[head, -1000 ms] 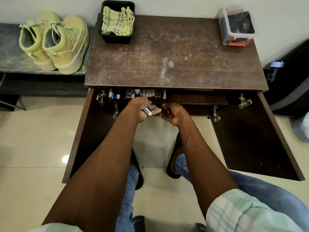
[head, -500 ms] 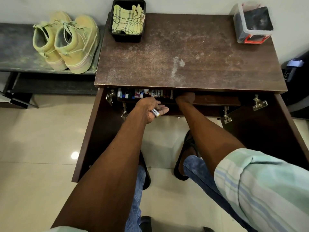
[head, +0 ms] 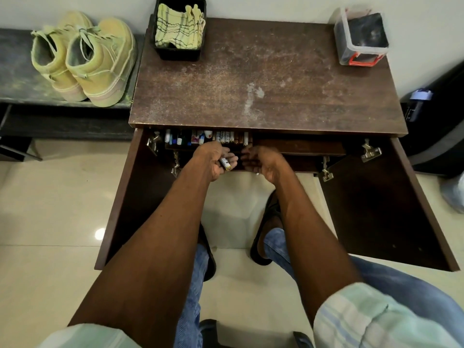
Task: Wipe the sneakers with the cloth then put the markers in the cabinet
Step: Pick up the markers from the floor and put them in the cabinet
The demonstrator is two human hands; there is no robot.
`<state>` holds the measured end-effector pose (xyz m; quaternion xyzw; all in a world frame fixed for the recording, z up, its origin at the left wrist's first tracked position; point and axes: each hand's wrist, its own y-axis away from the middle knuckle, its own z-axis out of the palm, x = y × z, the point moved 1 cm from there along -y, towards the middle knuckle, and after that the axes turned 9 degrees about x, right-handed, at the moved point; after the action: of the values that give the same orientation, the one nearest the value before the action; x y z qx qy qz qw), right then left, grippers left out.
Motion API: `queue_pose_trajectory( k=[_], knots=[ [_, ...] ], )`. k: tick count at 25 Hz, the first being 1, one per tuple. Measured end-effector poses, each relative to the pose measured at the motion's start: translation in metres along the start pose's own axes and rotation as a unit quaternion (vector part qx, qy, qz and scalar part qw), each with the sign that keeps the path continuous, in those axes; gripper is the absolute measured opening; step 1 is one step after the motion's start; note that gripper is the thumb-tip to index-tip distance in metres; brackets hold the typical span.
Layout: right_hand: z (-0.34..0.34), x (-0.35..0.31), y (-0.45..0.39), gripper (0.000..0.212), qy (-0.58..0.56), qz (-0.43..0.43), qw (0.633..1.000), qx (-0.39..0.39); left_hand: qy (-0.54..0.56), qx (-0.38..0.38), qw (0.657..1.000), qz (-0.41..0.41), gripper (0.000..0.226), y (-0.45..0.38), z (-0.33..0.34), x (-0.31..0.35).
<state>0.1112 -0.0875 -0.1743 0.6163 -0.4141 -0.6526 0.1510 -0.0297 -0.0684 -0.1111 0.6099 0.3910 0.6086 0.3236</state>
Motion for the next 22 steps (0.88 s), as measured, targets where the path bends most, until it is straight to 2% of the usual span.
queue_pose_trajectory(
  k=[3, 6, 8, 9, 11, 14, 16, 19, 22],
  knots=[
    [-0.001, 0.011, 0.027, 0.025, -0.022, -0.008, 0.994, -0.111, -0.048, 0.030, 0.997, 0.051, 0.042, 0.001, 0.009, -0.003],
    [0.000, 0.014, 0.031, 0.023, -0.018, -0.040, 0.991, -0.128, -0.064, 0.043, 0.994, 0.079, 0.038, 0.002, 0.012, -0.004],
    [-0.003, 0.010, 0.030, 0.019, 0.004, -0.055, 0.987, -0.148, -0.077, 0.057, 0.992, 0.076, 0.025, 0.005, 0.017, -0.004],
    [-0.006, 0.008, 0.030, 0.016, 0.014, -0.057, 0.986, -0.158, -0.073, 0.063, 0.993, 0.070, 0.026, 0.005, 0.019, -0.005],
    [-0.010, 0.002, 0.027, 0.013, 0.034, -0.053, 0.992, -0.113, -0.071, 0.060, 0.994, 0.059, 0.038, 0.001, 0.020, -0.005],
    [-0.016, 0.000, -0.016, 0.023, 0.082, -0.034, 0.992, 0.089, -0.060, 0.052, 0.996, 0.046, 0.050, 0.006, 0.018, -0.006],
    [-0.015, -0.003, -0.039, 0.035, 0.181, -0.061, 0.963, 0.189, -0.058, 0.045, 0.997, 0.035, 0.048, 0.005, 0.016, -0.006],
    [-0.008, -0.013, -0.044, 0.032, 0.252, -0.145, 0.926, 0.241, -0.073, 0.017, 0.997, 0.033, 0.045, 0.003, 0.015, -0.007],
    [-0.005, -0.016, -0.044, 0.029, 0.286, -0.158, 0.912, 0.247, -0.058, 0.031, 0.997, 0.034, 0.041, -0.004, 0.012, -0.008]
  ],
)
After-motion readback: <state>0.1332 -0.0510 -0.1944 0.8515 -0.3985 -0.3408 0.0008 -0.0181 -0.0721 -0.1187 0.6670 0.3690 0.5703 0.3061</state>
